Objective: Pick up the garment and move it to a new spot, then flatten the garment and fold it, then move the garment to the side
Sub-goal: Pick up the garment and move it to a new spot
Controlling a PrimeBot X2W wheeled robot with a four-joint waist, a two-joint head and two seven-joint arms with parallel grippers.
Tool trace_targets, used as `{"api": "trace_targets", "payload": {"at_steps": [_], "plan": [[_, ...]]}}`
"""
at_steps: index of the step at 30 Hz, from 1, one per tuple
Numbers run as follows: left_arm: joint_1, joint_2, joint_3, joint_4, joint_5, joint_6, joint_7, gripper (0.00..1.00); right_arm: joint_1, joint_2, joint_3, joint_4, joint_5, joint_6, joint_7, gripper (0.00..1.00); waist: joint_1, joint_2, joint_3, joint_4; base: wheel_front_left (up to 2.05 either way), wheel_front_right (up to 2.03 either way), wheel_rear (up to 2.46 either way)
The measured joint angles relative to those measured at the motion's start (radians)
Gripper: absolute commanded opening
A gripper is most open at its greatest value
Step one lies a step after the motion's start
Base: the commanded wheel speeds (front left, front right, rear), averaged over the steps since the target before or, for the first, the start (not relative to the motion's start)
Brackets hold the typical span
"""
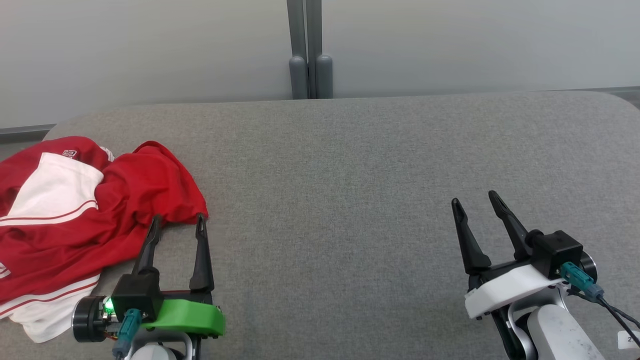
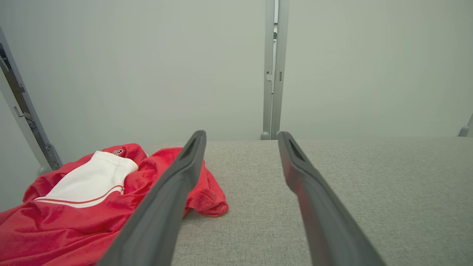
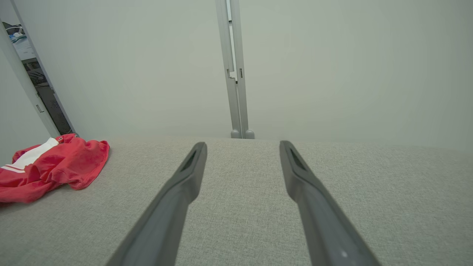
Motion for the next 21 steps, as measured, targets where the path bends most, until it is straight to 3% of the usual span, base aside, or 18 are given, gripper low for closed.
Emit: {"api": "trace_targets", "payload": {"at_steps": [9, 21], "plan": [[0.000, 0.000, 0.021, 0.005, -0.009, -0.003, 0.000, 1.00, 0.003, 0.003, 0.018, -0.005, 0.008, 0.000, 0.000, 1.00, 0.0000, 0.0000, 0.001, 0.047, 0.00, 0.00, 0.00], [0.008, 0.001, 0.075, -0.004, -0.015, -0.011, -0.002, 1.00, 0.002, 0.000, 0.036, -0.020, 0.027, 0.000, -0.001, 1.00, 0.0000, 0.0000, 0.007, 0.215, 0.00, 0.00, 0.00]]}}
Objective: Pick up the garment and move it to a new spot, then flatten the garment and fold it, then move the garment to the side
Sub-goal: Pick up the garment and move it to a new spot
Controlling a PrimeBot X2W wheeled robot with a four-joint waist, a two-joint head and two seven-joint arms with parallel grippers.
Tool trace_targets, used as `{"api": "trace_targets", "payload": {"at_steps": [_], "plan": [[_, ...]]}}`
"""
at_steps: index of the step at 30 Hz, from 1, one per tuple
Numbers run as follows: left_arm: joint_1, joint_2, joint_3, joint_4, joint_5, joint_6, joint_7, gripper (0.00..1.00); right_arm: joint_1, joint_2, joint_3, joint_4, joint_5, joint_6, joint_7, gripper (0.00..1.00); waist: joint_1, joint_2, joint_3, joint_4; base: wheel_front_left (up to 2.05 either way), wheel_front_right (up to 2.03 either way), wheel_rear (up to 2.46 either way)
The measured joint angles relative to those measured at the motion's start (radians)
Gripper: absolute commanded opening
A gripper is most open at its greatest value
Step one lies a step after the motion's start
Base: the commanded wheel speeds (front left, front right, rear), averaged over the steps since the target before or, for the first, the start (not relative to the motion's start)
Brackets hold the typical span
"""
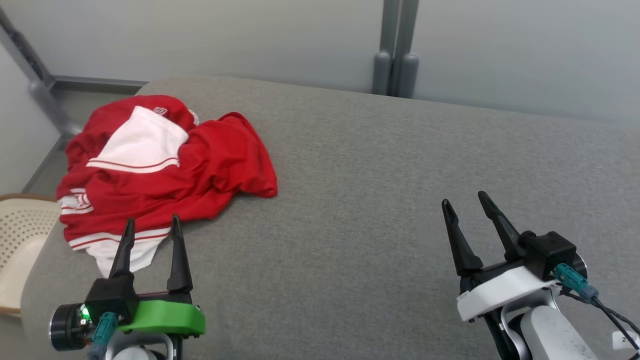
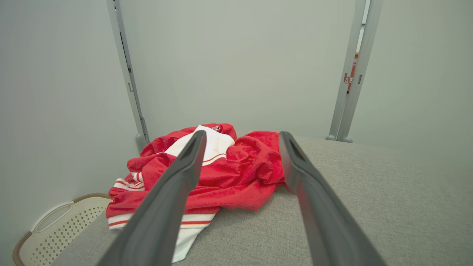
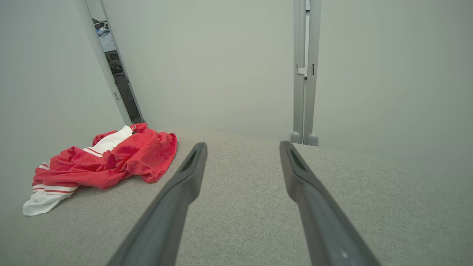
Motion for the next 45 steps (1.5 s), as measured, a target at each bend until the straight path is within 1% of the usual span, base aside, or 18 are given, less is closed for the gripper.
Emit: {"api": "trace_targets", "payload": {"at_steps": [10, 14, 19, 22, 23, 26, 29, 32, 34, 38, 41, 45], "plan": [[0.022, 0.000, 0.035, 0.008, -0.012, -0.001, 0.000, 1.00, 0.003, 0.001, 0.017, -0.009, 0.023, 0.000, 0.000, 1.00, 0.0000, 0.0000, -0.007, 0.155, 0.00, 0.00, 0.00], [0.024, 0.000, 0.041, 0.009, -0.021, -0.002, 0.000, 1.00, 0.003, -0.001, 0.016, -0.019, 0.024, 0.000, 0.000, 1.00, 0.0000, 0.0000, -0.010, 0.202, 0.00, 0.00, 0.00], [0.024, 0.000, 0.052, 0.016, -0.038, -0.003, 0.000, 1.00, 0.003, 0.001, 0.020, -0.034, 0.035, 0.000, 0.000, 1.00, 0.0000, 0.0000, -0.007, 0.232, 0.00, 0.00, 0.00], [0.022, 0.001, 0.065, 0.020, -0.061, -0.010, 0.000, 1.00, 0.003, 0.002, 0.027, -0.043, 0.035, 0.000, 0.000, 1.00, 0.0000, 0.0000, -0.005, 0.226, 0.00, 0.00, 0.00], [0.020, 0.001, 0.065, 0.025, -0.073, -0.022, 0.000, 1.00, 0.002, 0.001, 0.027, -0.045, 0.035, 0.000, 0.000, 1.00, 0.0000, 0.0000, -0.004, 0.223, 0.00, 0.00, 0.00], [0.001, 0.001, 0.075, 0.049, -0.076, -0.032, 0.000, 1.00, -0.002, -0.005, 0.034, -0.059, 0.036, 0.000, 0.000, 1.00, 0.0000, 0.0000, 0.002, 0.209, 0.00, 0.00, 0.00], [-0.047, 0.010, 0.079, 0.086, -0.081, -0.058, 0.000, 1.00, -0.014, -0.014, 0.047, -0.075, 0.036, 0.000, 0.000, 1.00, 0.0000, 0.0000, 0.014, 0.194, 0.00, 0.00, 0.00], [-0.109, 0.046, 0.083, 0.119, -0.090, -0.074, 0.019, 1.00, -0.021, -0.021, 0.051, -0.096, 0.033, 0.000, 0.000, 1.00, 0.0000, 0.0000, 0.029, 0.174, 0.00, 0.00, 0.00], [-0.177, 0.080, 0.094, 0.137, -0.105, -0.082, 0.066, 1.00, -0.031, -0.032, 0.058, -0.114, 0.032, 0.000, 0.000, 1.00, 0.0000, 0.0000, 0.043, 0.158, 0.00, 0.00, 0.00], [-0.282, 0.126, 0.120, 0.182, -0.147, -0.098, 0.157, 1.00, -0.064, -0.051, 0.084, -0.144, 0.031, 0.000, 0.000, 1.00, 0.0000, 0.0000, 0.079, 0.126, 0.00, 0.00, 0.00], [-0.350, 0.175, 0.143, 0.208, -0.167, -0.102, 0.193, 1.00, -0.096, -0.058, 0.095, -0.161, 0.031, 0.000, 0.000, 1.00, 0.0000, 0.0000, 0.110, 0.094, 0.00, 0.00, 0.00], [-0.442, 0.221, 0.167, 0.268, -0.207, -0.114, 0.250, 1.00, -0.135, -0.071, 0.095, -0.185, 0.031, 0.000, 0.000, 1.00, 0.0000, 0.0000, 0.164, 0.049, 0.00, 0.00, 0.00]]}}
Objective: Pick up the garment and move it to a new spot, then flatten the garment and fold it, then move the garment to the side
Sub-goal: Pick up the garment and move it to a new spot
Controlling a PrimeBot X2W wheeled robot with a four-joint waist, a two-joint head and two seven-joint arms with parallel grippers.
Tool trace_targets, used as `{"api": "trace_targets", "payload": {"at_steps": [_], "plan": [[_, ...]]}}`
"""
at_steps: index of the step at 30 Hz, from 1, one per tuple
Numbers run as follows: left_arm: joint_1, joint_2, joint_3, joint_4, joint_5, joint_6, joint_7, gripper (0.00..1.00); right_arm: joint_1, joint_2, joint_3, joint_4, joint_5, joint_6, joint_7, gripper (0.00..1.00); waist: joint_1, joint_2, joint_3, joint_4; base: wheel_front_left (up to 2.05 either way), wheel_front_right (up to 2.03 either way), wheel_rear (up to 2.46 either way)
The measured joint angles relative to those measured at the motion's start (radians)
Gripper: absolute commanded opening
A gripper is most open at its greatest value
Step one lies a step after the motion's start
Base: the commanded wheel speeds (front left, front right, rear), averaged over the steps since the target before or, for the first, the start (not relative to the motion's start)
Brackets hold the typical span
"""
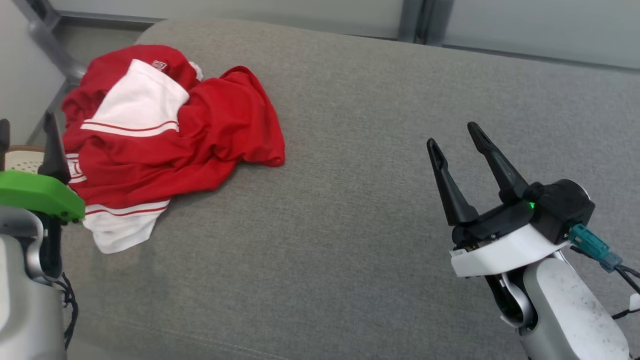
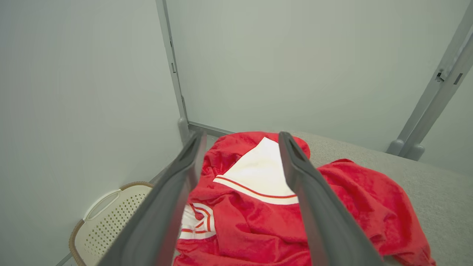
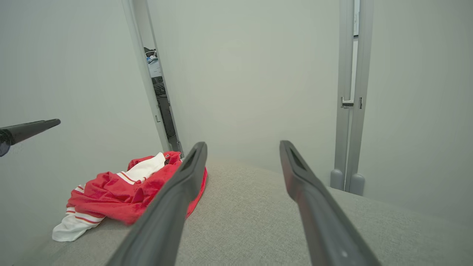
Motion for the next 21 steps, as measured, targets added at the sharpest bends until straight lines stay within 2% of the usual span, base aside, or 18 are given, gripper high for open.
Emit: {"api": "trace_targets", "payload": {"at_steps": [7, 16, 21], "plan": [[-0.120, 0.068, 0.006, 0.162, -0.070, -0.021, 0.091, 1.00, -0.058, -0.014, 0.009, -0.018, 0.005, 0.000, 0.000, 1.00, 0.0000, 0.0000, 0.083, -0.099, 0.00, 0.00, 0.00], [-0.239, 0.148, -0.100, 0.317, -0.201, -0.033, 0.228, 1.00, -0.108, -0.008, 0.017, -0.042, 0.005, 0.000, 0.000, 1.00, 0.0000, 0.0000, 0.180, -0.225, 0.00, 0.00, 0.00], [-0.281, 0.209, -0.144, 0.380, -0.262, -0.034, 0.254, 1.00, -0.133, -0.001, 0.025, -0.057, 0.005, 0.000, 0.000, 1.00, 0.0001, 0.0000, 0.233, -0.284, 0.00, 0.00, 0.00]]}}
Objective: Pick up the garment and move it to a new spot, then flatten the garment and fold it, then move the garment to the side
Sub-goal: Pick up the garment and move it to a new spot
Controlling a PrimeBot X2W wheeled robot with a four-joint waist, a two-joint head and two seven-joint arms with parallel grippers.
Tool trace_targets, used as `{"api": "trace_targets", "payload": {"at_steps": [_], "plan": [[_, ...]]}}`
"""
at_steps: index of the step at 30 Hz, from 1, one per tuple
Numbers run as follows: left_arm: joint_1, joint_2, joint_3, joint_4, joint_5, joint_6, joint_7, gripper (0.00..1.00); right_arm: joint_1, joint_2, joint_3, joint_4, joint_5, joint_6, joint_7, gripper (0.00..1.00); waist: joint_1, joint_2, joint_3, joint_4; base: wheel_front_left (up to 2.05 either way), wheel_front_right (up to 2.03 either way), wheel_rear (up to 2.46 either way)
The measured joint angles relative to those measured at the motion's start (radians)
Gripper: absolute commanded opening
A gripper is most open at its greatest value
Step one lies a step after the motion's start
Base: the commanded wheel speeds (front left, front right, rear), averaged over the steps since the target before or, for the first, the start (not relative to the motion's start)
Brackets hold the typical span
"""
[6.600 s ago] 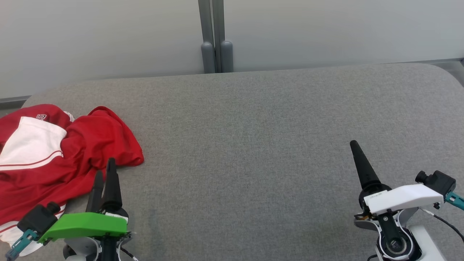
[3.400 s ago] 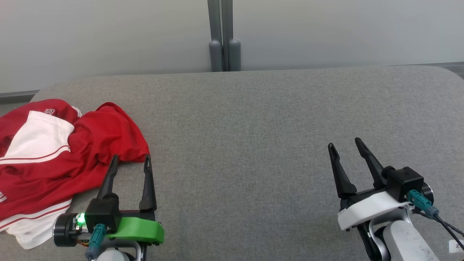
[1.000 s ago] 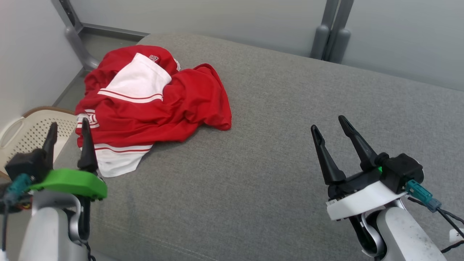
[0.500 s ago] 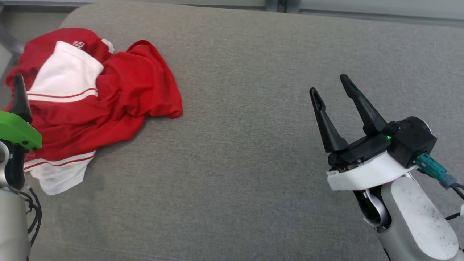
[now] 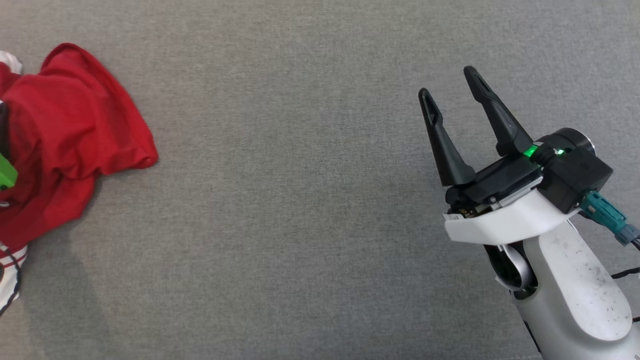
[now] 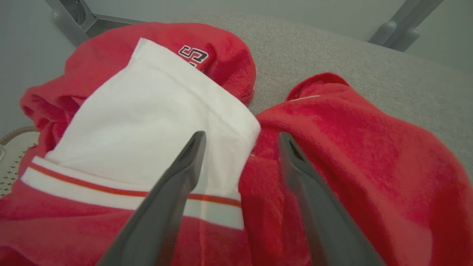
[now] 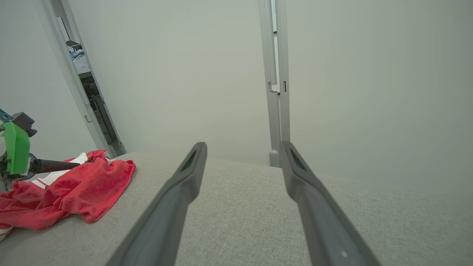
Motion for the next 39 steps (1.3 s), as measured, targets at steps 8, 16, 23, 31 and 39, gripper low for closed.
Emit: {"api": "trace_targets", "payload": {"at_steps": [8, 16, 23, 31, 39], "plan": [[-0.068, 0.058, -0.022, 0.174, 0.003, 0.000, -0.016, 1.00, -0.015, 0.006, -0.009, -0.010, 0.000, 0.000, 0.000, 1.00, 0.0000, 0.0000, 0.071, -0.078, 0.00, 0.00, 0.00], [-0.098, 0.058, -0.069, 0.243, 0.021, 0.000, -0.108, 0.00, -0.013, 0.010, -0.002, 0.005, 0.000, 0.000, 0.000, 1.00, 0.0000, 0.0000, 0.059, -0.093, 0.00, 0.00, 0.00], [-0.105, 0.068, -0.135, 0.239, 0.027, 0.000, -0.172, 0.00, 0.011, 0.019, 0.006, 0.024, 0.006, 0.000, 0.000, 1.00, -0.0001, 0.0000, 0.003, -0.073, 0.00, 0.00, 0.00], [-0.114, 0.084, -0.254, 0.127, 0.060, 0.000, -0.218, 0.00, 0.064, 0.044, -0.021, 0.049, 0.021, 0.000, 0.000, 1.00, -0.0002, 0.0000, -0.089, -0.050, 0.00, 0.00, 0.00], [-0.128, 0.078, -0.348, -0.148, 0.067, -0.001, -0.159, 0.00, 0.119, 0.063, -0.047, 0.068, 0.025, 0.000, 0.000, 1.00, -0.0002, 0.0000, -0.194, -0.033, 0.00, 0.00, 0.00]]}}
